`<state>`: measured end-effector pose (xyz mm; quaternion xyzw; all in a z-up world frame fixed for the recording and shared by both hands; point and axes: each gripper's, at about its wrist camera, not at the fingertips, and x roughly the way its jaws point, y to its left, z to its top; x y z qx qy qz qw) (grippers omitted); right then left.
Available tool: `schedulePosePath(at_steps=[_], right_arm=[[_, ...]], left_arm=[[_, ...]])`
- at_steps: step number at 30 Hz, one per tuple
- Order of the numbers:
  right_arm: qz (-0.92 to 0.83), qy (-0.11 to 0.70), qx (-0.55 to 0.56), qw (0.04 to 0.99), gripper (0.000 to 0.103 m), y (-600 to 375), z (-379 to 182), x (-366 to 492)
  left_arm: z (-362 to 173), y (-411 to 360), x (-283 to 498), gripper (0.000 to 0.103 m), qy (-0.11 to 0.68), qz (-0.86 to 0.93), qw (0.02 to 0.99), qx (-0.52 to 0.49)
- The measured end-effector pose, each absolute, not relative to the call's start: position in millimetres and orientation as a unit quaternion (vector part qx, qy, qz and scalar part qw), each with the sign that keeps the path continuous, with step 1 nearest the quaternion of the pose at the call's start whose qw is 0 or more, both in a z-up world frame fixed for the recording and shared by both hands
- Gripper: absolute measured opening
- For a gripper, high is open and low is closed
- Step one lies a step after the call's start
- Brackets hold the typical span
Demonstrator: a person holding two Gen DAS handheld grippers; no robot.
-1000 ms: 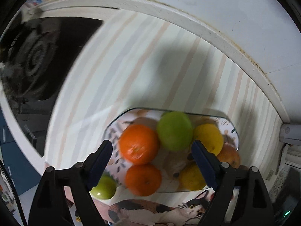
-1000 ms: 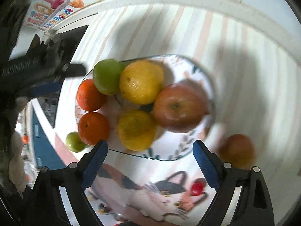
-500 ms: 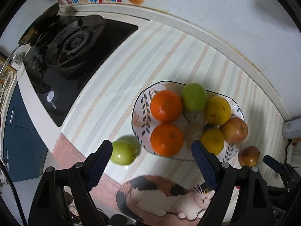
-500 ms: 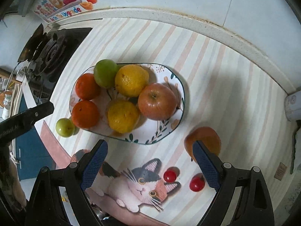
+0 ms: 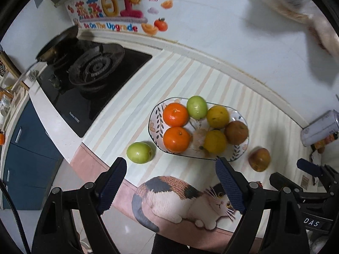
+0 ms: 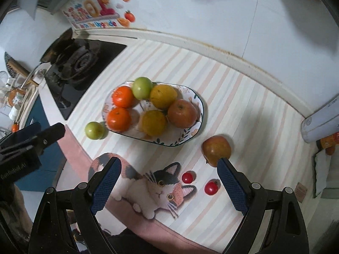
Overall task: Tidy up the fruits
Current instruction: 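Withdraw both tools from the plate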
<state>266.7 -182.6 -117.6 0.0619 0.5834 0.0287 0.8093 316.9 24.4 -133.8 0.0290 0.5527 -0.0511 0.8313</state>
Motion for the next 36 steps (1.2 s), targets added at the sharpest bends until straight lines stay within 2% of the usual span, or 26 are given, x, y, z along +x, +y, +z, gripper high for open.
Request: schedulePosePath(at_steps=[11,22,36], right_arm=[[0.042,0.551,0.056,0.831,0.094,-187,-60,217],[0.051,0.533,0.061,0.843,0.094,-192,-24,184],[0.057,0.534,0.079,0.84,0.094,-194,-24,192]], left_arm=[[-78,21,264,0.086,0.504,-0.069,0.86,0.032],[-50,17,233,0.086,0.487,-0.096,0.868,0.027],[-48,20,235,0.086,0.488,-0.095,0.868,0.016]])
